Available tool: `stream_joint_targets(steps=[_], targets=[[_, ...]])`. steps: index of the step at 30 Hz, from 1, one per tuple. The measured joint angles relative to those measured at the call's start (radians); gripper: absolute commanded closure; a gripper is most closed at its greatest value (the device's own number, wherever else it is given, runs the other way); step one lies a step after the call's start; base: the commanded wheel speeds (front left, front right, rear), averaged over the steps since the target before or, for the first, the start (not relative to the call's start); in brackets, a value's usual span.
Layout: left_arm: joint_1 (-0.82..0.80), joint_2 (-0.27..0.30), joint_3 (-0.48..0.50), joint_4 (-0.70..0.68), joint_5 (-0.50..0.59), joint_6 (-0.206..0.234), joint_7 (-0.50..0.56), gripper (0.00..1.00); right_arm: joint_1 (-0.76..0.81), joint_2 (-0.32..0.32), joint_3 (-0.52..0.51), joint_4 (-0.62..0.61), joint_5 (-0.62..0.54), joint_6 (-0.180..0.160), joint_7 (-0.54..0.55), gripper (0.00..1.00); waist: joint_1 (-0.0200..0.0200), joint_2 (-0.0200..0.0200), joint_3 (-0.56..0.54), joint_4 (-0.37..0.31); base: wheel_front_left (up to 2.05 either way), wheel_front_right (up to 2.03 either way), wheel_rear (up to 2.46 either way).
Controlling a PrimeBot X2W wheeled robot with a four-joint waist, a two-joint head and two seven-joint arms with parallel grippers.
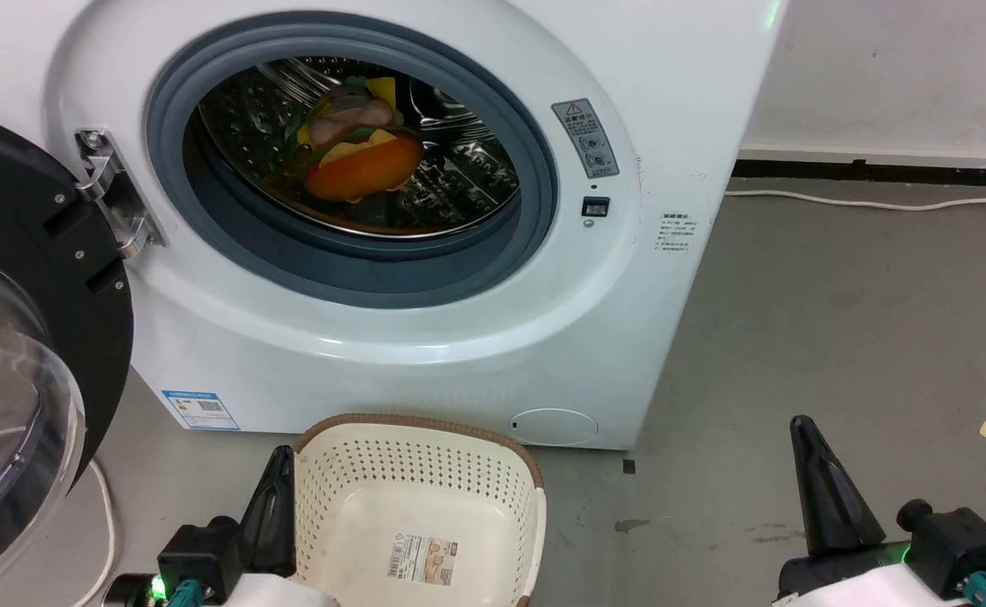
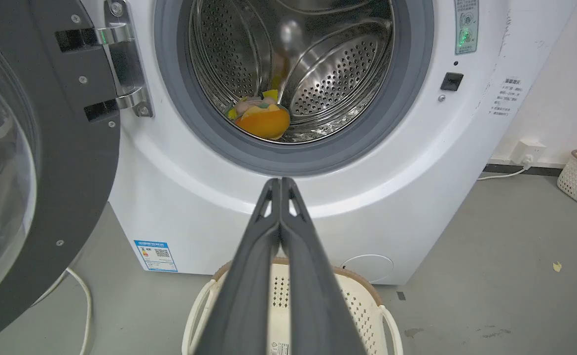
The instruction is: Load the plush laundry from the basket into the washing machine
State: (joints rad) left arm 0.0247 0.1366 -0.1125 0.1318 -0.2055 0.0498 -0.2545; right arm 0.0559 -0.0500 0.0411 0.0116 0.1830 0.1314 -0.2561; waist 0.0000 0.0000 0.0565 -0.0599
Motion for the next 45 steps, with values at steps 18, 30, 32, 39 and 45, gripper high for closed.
stream_joint_targets(steps=[18, 30, 32, 39, 45], targets=[[0.0, -0.009, 0.012, -0.015, 0.023, -0.003, 0.035, 1.0, -0.002, 0.0, -0.004, 0.0, -0.024, 0.0, 0.035, 1.0, 0.0, 0.0, -0.008, 0.009, 0.0, 0.0, 0.0], [0.0, -0.021, 0.025, -0.028, 0.043, -0.009, 0.06, 1.0, -0.004, 0.0, -0.007, -0.001, -0.042, 0.0, 0.062, 1.0, 0.0, 0.0, -0.014, 0.014, 0.0, 0.0, 0.0], [0.0, -0.022, 0.026, -0.03, 0.046, -0.009, 0.064, 1.0, -0.004, 0.0, -0.007, -0.001, -0.043, 0.0, 0.063, 1.0, 0.0, 0.0, -0.015, 0.015, 0.0, 0.0, 0.0], [-0.001, -0.026, 0.032, -0.037, 0.056, -0.011, 0.079, 1.0, -0.005, 0.0, -0.009, -0.001, -0.052, 0.0, 0.079, 1.0, 0.0, 0.0, -0.018, 0.019, 0.0, 0.0, 0.0], [-0.002, -0.028, 0.036, -0.042, 0.067, -0.017, 0.089, 1.0, -0.006, 0.0, -0.012, -0.001, -0.061, 0.0, 0.089, 1.0, 0.0, 0.0, -0.02, 0.022, 0.0, 0.0, 0.0]])
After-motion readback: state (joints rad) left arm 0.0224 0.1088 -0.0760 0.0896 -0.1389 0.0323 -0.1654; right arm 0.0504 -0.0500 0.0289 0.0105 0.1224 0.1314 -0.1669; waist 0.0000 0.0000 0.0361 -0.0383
